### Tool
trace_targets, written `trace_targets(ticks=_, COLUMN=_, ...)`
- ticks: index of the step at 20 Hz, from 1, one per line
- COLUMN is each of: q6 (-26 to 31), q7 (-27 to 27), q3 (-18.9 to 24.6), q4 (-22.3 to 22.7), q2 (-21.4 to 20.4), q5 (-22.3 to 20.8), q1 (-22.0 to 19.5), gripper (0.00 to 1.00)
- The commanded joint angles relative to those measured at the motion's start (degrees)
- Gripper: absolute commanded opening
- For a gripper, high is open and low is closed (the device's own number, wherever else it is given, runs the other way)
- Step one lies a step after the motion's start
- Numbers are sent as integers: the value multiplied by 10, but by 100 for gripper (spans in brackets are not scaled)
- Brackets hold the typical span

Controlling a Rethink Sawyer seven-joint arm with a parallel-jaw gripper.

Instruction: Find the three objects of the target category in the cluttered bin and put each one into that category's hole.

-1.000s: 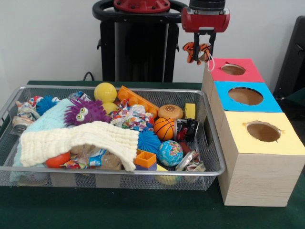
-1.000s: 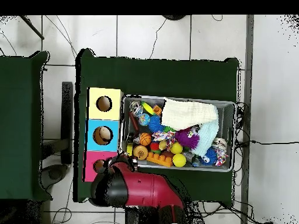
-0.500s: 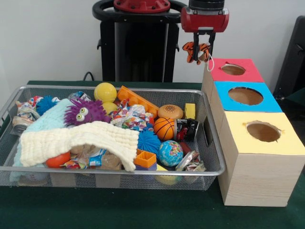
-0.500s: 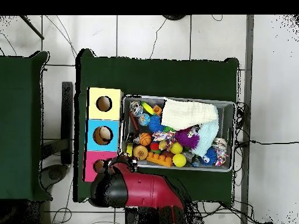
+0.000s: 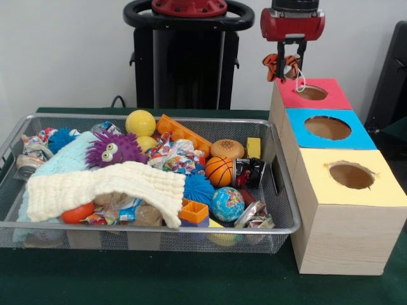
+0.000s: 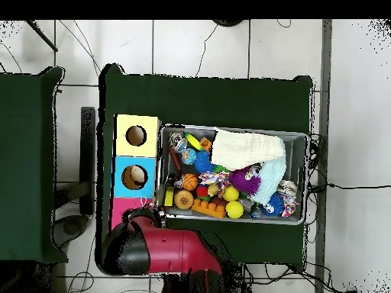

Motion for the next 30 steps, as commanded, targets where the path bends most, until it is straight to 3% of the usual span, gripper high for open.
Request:
trace_targets(ticks=1, q6=8, q7=148, q3=-6, q4=-25, q2=15, q5=41, q1=24, gripper=0)
trace_targets(ticks=8, q6=3, q7=147, q3=-45, q4=-35, q2=29, q5=38, q1=67, gripper=0)
trace_targets(ticks=16, q6=-48, q7=142, q3=-23, q4=-12, q2=48, q5=48, q1=53, gripper=0)
trace_targets(ticks=21, q6=-43, q7=137, q3=-54, q4=-18, q2=62, q5=32, q1=74, gripper=0)
trace_targets(ticks=30, q6=-38, q7=132, q3=-46, q4=-16, q2=63, q5=45, q1=73, gripper=0)
